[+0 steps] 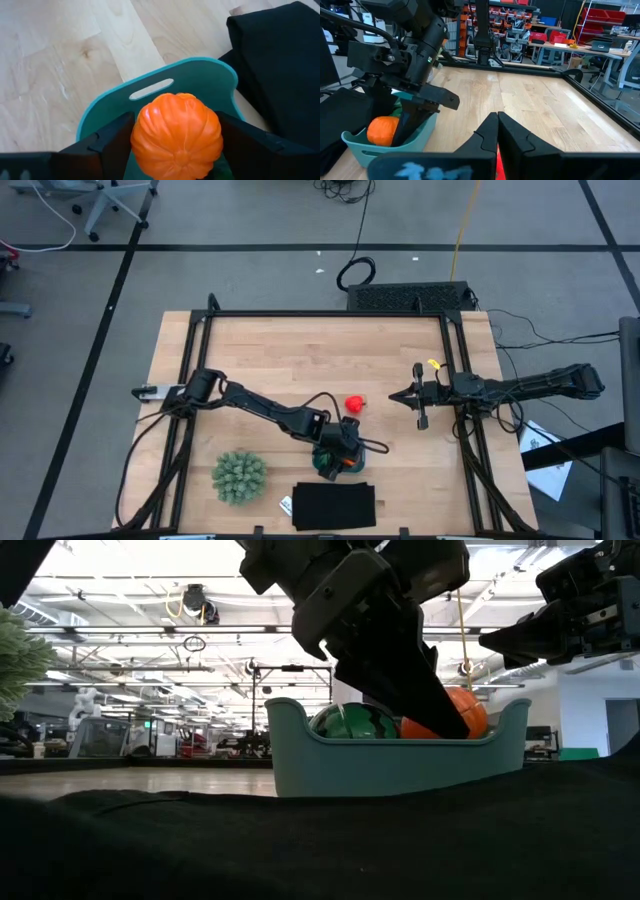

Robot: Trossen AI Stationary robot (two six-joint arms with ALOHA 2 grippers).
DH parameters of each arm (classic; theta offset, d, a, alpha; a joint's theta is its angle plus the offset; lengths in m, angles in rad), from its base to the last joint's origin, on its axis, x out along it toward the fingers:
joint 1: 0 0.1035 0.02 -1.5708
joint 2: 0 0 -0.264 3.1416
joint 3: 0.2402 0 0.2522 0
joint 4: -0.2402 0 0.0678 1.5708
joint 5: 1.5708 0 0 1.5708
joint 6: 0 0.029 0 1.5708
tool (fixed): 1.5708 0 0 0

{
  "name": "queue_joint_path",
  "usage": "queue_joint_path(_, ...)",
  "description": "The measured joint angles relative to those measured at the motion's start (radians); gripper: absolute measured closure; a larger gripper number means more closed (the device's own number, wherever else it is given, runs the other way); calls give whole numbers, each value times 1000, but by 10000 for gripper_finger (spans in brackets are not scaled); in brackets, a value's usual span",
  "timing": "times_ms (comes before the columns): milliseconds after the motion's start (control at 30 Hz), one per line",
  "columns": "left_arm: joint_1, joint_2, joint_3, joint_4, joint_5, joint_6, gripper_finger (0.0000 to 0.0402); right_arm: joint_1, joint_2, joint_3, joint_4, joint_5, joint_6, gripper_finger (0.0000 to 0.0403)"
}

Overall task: Pick and placing Produce into tupperware
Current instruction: Put the orange pumpkin into the blue bin, then put the red apple into the blue bin

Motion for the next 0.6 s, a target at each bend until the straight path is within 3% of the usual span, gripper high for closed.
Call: queue_joint_path(600,0,19,0,21,23,3,105,0,0,0,0,0,2,403)
